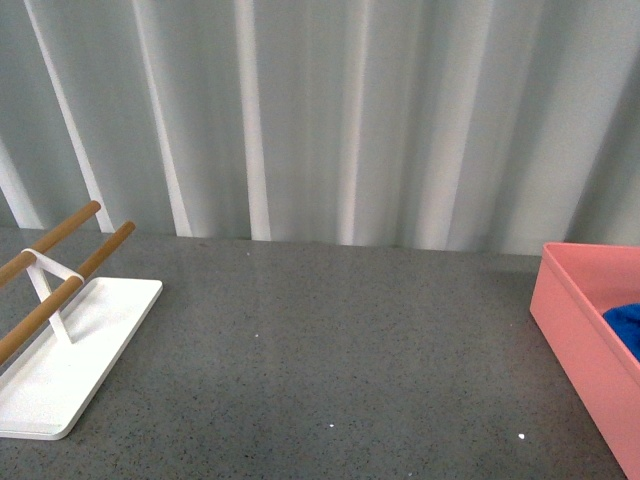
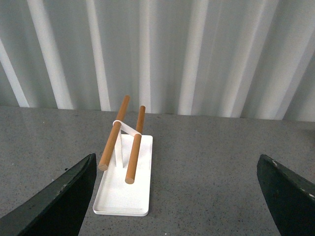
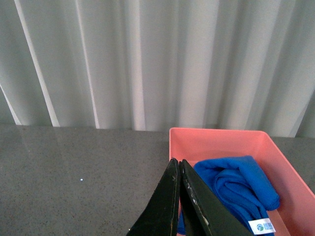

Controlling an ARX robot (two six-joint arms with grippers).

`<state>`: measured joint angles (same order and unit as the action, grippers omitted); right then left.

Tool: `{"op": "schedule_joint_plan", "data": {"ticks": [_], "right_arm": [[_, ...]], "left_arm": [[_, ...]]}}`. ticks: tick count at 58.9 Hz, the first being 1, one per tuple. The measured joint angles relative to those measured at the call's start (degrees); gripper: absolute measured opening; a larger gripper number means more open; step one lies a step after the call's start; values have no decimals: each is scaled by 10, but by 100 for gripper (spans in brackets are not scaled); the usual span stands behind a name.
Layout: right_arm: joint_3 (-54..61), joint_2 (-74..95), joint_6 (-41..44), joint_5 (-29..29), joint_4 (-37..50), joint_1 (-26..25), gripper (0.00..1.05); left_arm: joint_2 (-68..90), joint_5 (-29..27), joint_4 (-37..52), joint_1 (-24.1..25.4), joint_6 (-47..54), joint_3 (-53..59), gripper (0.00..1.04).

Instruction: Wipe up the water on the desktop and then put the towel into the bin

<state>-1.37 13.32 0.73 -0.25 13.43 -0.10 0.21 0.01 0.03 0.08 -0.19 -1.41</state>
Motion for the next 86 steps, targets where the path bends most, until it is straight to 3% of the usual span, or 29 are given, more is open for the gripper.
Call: {"op": "schedule_joint_plan", "data": {"ticks": [13,18,39,41,61,68,86], "right_arm": [[0,-33,0,0,-32,0,3],[0,-106,-1,0,-125,0,3],[0,-131,-2,2,-133,0,3],[0,-131,-2,2,-133,0,6],[0,-131,-2,2,-133,0,70],[0,-131,-2,2,-133,0,98],[0,-131,-2,2,-133,0,98]], "left_arm": [[0,0,0,0,0,0,98],[0,0,0,0,0,0,98],[0,0,0,0,0,0,98],[0,0,0,0,0,0,98],[0,0,0,0,0,0,98],[0,0,0,0,0,0,98],[0,0,0,0,0,0,98]]}}
